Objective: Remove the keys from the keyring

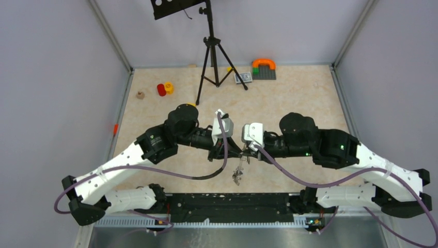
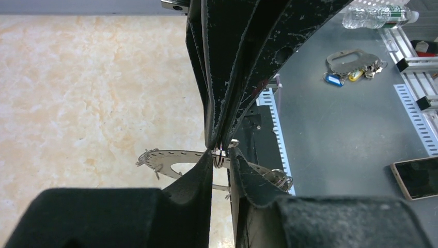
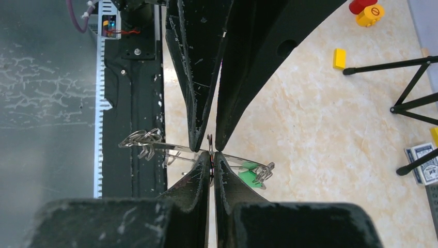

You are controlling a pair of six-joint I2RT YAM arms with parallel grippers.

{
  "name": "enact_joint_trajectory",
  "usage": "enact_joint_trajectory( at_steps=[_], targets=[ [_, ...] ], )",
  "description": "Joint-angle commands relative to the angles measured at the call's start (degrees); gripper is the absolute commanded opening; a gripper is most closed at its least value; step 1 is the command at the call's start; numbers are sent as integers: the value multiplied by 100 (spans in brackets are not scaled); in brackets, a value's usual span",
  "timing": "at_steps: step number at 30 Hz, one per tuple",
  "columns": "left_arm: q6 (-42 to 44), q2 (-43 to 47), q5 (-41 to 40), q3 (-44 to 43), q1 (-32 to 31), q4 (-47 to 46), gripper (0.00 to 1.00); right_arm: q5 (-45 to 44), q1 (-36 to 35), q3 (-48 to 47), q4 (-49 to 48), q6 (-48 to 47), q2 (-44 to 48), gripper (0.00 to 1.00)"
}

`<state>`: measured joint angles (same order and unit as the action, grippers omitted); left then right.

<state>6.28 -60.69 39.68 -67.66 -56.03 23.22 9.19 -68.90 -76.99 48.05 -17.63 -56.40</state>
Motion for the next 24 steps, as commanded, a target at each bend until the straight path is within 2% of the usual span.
enact_joint_trajectory(
  at_steps=[1, 6, 14, 20, 24],
  targets=[
    [140, -82, 150, -245, -13, 207, 23, 4, -40, -375, -350, -73, 25, 0],
    [166, -100, 160, -235, -13, 275, 23, 5, -39, -374, -361, -74, 14, 0],
    [191, -128, 169, -255, -13, 219, 0, 51, -43, -316, -367, -65, -27, 0],
    [259, -44, 108, -148, -9, 42, 0, 44, -40, -273, -397, -59, -23, 0],
    [141, 199, -36, 163, -12, -434, 0, -90, -38, -189, -619, -19, 104, 0]
  ],
)
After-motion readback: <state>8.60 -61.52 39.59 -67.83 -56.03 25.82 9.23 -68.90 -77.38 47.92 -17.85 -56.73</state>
